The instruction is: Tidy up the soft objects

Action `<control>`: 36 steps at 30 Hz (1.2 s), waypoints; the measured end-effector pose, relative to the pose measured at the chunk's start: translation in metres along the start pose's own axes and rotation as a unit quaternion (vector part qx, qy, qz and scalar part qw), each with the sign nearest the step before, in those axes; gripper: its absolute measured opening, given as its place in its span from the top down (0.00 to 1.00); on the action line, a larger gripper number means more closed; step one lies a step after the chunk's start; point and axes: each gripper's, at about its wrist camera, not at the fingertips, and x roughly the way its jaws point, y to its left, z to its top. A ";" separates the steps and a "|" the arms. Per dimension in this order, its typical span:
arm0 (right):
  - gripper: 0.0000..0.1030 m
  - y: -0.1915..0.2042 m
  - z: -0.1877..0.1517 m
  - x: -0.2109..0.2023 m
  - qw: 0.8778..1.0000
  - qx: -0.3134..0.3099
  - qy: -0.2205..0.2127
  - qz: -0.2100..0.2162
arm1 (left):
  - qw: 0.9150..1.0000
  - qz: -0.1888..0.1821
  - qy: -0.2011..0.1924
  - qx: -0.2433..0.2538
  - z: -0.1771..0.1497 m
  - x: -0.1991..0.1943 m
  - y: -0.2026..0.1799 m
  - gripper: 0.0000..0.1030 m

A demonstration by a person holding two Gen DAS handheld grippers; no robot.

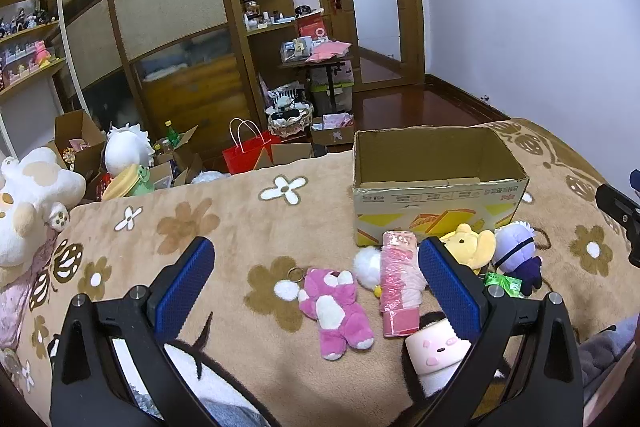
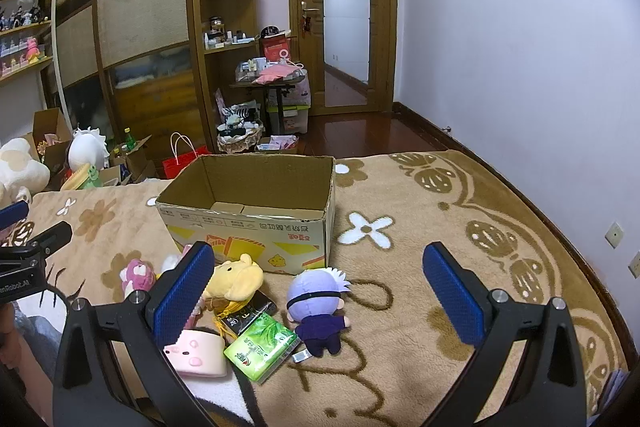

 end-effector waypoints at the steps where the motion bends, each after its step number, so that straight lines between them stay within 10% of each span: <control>1: 0.00 0.000 0.000 0.000 1.000 0.001 -0.001 0.001 | 1.000 -0.001 0.001 -0.001 0.000 0.000 0.000 0.02; 36: 0.00 -0.003 0.002 0.001 1.000 0.001 0.006 -0.012 | 0.999 0.021 0.038 -0.006 0.000 0.021 0.004 0.02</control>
